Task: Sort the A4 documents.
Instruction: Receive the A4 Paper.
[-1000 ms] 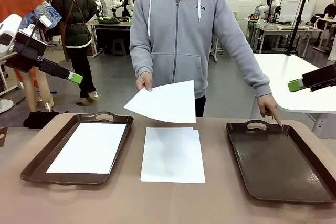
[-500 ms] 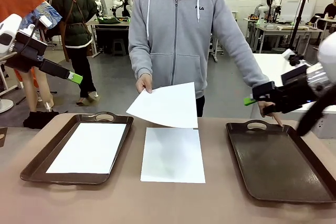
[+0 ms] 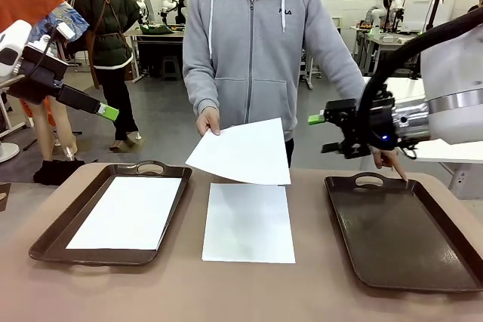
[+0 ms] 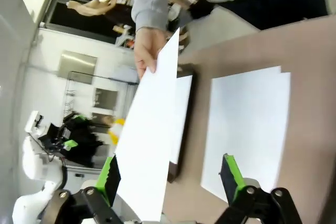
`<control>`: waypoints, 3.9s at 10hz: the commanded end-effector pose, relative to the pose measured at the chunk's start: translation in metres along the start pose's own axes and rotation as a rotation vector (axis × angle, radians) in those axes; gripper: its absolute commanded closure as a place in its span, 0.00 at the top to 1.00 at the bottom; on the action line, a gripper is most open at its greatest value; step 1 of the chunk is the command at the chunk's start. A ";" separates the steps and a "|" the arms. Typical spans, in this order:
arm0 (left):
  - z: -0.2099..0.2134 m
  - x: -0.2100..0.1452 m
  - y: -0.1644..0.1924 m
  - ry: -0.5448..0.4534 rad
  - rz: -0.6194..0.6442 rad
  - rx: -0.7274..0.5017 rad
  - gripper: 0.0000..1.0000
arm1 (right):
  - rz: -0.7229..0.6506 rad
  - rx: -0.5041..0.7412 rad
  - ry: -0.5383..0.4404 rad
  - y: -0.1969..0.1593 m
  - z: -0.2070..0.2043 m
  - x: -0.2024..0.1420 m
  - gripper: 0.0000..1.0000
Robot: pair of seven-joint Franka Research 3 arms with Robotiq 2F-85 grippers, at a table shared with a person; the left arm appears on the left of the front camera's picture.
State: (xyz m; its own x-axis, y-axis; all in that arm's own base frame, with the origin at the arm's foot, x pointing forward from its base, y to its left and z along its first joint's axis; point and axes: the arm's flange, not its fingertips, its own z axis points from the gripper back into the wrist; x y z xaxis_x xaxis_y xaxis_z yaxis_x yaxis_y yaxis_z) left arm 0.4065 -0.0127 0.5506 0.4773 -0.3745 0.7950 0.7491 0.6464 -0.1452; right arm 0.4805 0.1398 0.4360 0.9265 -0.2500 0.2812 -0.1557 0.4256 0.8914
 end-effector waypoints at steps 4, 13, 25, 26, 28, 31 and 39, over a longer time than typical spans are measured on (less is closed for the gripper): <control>0.000 0.000 0.001 -0.007 0.003 -0.006 1.00 | -0.115 0.059 0.147 -0.031 -0.057 0.000 1.00; 0.000 0.000 0.001 -0.007 0.003 -0.006 1.00 | -0.192 0.287 0.250 -0.015 -0.092 -0.008 1.00; 0.000 0.000 0.001 -0.007 0.003 -0.006 1.00 | -0.228 0.327 0.310 -0.019 -0.095 -0.011 0.26; 0.000 0.000 0.001 -0.007 0.003 -0.006 1.00 | -0.229 0.327 0.313 -0.019 -0.096 -0.011 0.18; 0.000 0.000 0.001 -0.007 0.003 -0.006 1.00 | -0.235 0.318 0.317 -0.021 -0.095 -0.011 0.00; 0.000 0.000 0.001 -0.007 0.003 -0.006 1.00 | -0.246 0.292 0.324 -0.024 -0.094 -0.012 0.00; 0.000 0.000 0.001 -0.007 0.003 -0.006 1.00 | -0.240 0.312 0.373 -0.022 -0.095 -0.014 0.00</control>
State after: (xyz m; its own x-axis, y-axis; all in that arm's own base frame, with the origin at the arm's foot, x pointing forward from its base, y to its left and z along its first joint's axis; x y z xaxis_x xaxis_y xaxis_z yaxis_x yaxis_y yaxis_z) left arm 0.4066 -0.0128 0.5506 0.4775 -0.3747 0.7947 0.7490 0.6465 -0.1451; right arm 0.4979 0.2145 0.3763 0.9995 0.0122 -0.0278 0.0264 0.1044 0.9942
